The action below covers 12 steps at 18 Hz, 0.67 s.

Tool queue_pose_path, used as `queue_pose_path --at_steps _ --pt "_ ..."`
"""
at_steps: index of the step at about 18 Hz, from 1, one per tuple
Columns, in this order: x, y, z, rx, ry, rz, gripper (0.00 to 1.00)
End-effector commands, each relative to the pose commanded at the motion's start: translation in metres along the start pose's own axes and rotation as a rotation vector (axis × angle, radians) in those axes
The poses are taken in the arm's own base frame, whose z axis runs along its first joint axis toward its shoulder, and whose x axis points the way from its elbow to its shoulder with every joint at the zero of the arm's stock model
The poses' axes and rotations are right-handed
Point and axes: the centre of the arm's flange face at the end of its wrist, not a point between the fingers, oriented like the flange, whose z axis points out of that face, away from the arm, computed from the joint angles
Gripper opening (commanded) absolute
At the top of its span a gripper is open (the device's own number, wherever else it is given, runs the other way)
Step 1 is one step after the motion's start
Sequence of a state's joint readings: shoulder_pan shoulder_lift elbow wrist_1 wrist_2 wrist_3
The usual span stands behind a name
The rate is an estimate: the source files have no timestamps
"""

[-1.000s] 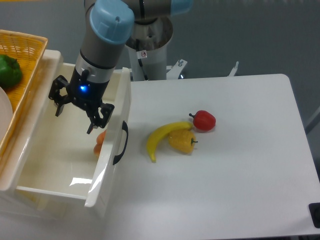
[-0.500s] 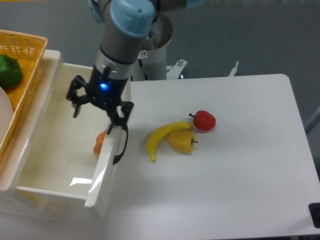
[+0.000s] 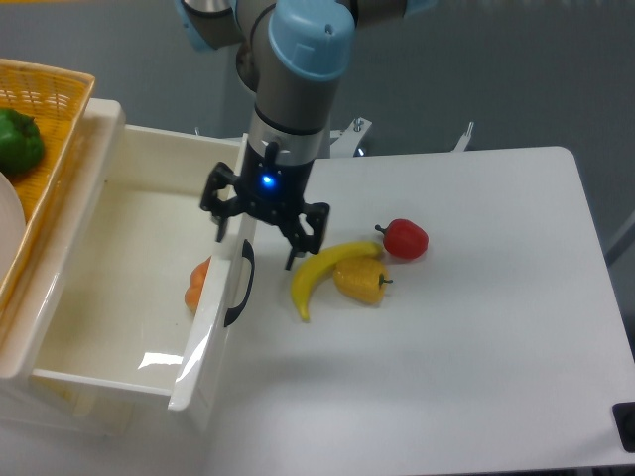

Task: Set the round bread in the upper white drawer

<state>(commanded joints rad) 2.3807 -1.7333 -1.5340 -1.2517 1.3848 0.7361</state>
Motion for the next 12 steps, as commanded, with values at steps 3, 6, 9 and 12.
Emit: queue_pose_path --at_steps 3,6,9,12 --pt "-0.015 0.009 0.007 -0.083 -0.069 0.047 1.0" --pt "-0.03 0.016 0.025 -0.188 -0.126 0.061 1.0" --pt "-0.039 0.017 0.043 -0.227 -0.132 0.06 1.0" --pt "-0.044 0.014 0.05 -0.211 -0.147 0.06 1.0"
